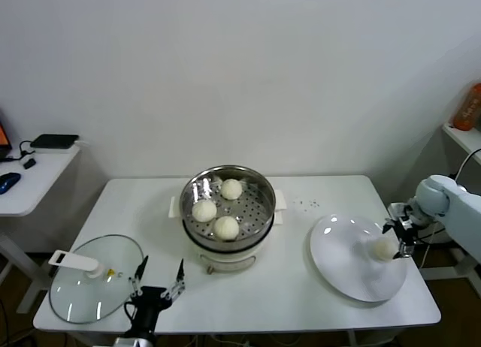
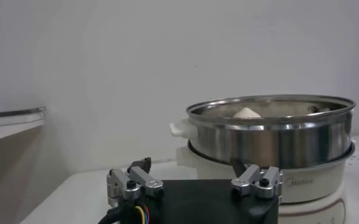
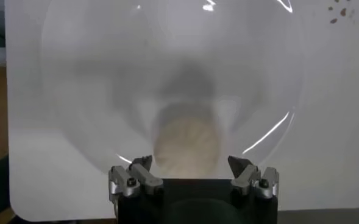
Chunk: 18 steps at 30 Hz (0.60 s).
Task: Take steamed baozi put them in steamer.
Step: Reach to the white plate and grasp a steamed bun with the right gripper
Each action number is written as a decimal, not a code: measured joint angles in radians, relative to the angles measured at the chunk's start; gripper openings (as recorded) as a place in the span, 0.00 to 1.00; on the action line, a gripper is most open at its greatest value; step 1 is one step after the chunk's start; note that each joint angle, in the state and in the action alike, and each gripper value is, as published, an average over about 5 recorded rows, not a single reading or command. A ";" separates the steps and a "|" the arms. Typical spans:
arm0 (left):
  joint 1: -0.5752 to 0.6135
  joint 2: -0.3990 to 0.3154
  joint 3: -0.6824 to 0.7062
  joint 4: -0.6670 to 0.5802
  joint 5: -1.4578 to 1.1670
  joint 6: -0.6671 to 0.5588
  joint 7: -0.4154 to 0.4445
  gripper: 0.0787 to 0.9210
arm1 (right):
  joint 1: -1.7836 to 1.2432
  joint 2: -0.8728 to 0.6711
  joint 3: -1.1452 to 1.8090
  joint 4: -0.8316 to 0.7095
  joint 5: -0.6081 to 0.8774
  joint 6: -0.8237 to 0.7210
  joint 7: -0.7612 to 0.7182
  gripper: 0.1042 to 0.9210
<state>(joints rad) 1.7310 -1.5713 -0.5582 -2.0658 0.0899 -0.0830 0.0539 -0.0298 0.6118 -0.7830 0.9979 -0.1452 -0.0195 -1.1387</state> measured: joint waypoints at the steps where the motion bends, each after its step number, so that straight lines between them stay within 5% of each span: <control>1: 0.000 0.000 0.000 0.000 0.000 0.000 0.000 0.88 | -0.002 0.003 0.002 -0.004 0.000 0.001 0.001 0.88; 18: -0.001 0.001 -0.005 0.006 -0.002 -0.001 0.000 0.88 | -0.031 0.030 0.020 -0.031 -0.004 -0.003 0.000 0.88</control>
<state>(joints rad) 1.7303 -1.5702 -0.5635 -2.0596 0.0879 -0.0839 0.0536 -0.0603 0.6415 -0.7627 0.9671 -0.1492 -0.0228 -1.1385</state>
